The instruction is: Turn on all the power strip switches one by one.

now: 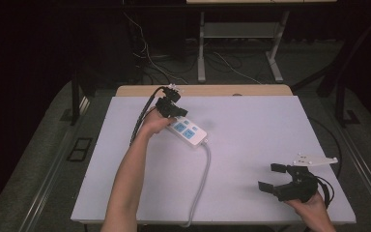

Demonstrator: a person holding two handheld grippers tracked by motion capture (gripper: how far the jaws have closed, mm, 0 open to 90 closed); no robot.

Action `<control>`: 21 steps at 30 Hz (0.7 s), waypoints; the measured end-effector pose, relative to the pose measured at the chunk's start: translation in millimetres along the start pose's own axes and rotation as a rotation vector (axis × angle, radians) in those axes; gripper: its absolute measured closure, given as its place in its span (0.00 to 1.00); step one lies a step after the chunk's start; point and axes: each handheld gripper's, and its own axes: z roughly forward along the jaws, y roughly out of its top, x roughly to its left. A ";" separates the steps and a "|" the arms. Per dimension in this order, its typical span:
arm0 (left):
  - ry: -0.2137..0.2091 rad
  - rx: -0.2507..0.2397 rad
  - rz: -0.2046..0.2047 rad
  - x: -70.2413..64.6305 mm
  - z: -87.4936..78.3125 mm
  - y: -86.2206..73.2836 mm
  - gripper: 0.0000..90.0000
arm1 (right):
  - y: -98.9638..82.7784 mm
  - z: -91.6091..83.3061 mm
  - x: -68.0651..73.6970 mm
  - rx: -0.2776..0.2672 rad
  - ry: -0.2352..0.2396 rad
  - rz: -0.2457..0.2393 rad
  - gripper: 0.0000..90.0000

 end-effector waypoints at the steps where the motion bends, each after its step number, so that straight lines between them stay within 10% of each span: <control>1: -0.001 -0.001 -0.004 -0.2 1.6 -0.8 1.00 | 0.0 0.1 0.1 0.001 0.001 0.000 0.01; 21: -0.021 0.018 0.006 -3.3 18.0 -12.2 1.00 | -0.3 1.2 0.4 0.008 0.001 -0.004 0.01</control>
